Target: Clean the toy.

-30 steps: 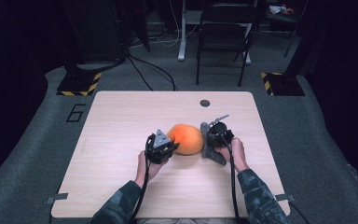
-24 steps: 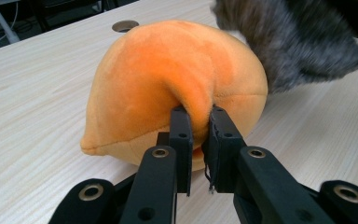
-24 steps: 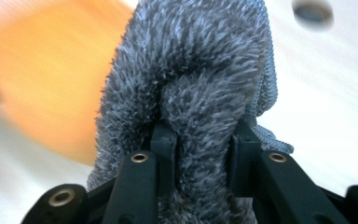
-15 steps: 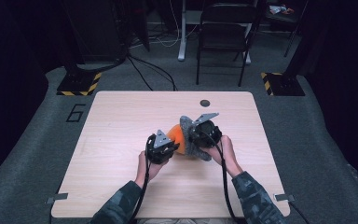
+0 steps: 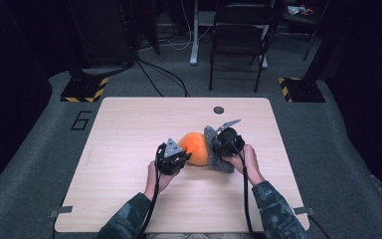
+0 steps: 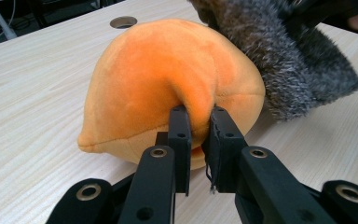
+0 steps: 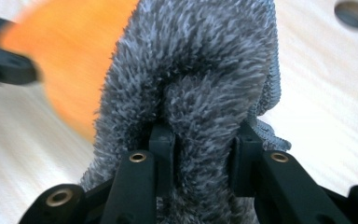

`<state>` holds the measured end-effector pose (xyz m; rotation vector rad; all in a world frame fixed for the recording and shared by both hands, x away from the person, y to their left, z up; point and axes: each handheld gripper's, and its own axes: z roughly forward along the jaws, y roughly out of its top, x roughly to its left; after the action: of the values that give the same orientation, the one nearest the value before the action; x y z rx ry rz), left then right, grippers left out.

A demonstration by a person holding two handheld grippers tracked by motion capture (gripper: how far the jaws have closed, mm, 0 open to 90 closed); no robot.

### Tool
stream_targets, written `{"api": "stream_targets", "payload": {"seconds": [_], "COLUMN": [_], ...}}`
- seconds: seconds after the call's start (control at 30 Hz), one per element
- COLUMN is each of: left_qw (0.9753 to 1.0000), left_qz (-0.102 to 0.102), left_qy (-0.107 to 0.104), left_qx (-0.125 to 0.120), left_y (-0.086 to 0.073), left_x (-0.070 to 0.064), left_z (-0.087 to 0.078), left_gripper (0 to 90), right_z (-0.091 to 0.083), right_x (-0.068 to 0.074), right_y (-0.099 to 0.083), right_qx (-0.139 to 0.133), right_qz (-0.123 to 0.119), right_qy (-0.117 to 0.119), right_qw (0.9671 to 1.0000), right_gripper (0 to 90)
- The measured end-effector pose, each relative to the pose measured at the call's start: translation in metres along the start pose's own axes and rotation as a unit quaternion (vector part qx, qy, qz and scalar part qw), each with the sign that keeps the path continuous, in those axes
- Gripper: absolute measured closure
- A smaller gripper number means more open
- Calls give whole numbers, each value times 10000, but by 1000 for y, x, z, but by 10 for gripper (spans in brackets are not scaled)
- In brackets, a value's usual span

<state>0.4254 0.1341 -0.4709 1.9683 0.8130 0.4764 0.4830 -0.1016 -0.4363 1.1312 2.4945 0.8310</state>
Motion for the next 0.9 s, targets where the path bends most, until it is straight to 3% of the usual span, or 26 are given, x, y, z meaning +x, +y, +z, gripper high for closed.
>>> {"api": "stream_targets", "payload": {"seconds": [0.33,0.43,0.5,0.63,0.67,0.7,0.73,0.8,0.9], "left_qw": [10000,10000,10000,9999,9999,9998,9998,9999,9998], "left_qz": [7,-29,-44,-89,-107,-135,-138,-145,-141], "left_qy": [14,26,19,61,47,62,57,41,79], "left_qx": [-31,-55,-47,-86,-65,-98,-95,-79,-123], "left_y": [0,-1,-1,-2,-2,-2,-2,-2,-2], "left_x": [1,2,3,5,7,7,8,8,7], "left_z": [1,1,0,-1,-2,-2,-2,-2,-1], "left_gripper": [806,804,803,799,798,797,796,795,792], "right_z": [29,42,45,33,27,19,8,-9,-20], "right_x": [-16,-20,-22,-22,-21,-22,-22,-17,0], "right_y": [-19,-27,-29,-22,-19,-16,-11,-3,7], "right_qx": [463,666,619,710,644,540,349,103,-58], "right_qz": [282,370,456,304,258,205,340,236,30], "right_qy": [-292,-288,-245,-385,-526,-512,-356,-298,73], "right_qw": [9981,9967,9967,9963,9962,9970,9982,9992,10000], "right_gripper": [676,673,672,673,674,674,675,676,677]}}
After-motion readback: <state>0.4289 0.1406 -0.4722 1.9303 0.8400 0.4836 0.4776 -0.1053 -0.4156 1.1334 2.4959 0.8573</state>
